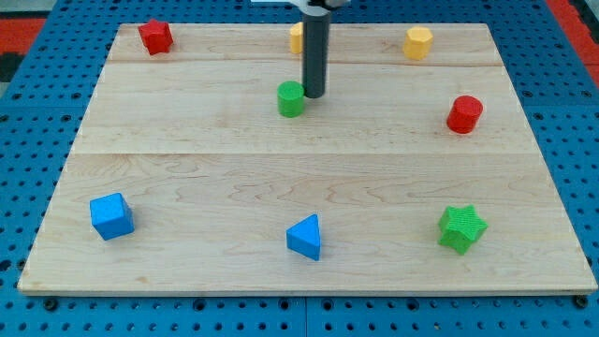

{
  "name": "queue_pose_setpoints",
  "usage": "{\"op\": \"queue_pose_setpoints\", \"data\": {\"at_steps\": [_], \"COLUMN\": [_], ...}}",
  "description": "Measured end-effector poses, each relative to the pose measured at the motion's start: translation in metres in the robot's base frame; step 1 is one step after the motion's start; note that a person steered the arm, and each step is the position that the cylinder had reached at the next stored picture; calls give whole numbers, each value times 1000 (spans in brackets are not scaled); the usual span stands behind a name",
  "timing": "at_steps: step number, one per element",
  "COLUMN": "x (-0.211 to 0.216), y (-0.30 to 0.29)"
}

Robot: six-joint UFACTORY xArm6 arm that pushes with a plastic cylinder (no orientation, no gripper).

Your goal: Push the red circle diagonal top left to the green star

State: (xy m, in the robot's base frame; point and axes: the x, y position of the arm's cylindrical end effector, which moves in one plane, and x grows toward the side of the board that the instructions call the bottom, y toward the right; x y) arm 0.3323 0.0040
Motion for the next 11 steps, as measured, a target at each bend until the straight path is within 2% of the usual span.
{"op": "queue_pose_setpoints", "data": {"at_steps": [1,2,3,4,5,6,8,11], "x": [-1,-4,-3,49,57,72,82,75], "y": [54,169,228,203,196,251,161,100]}}
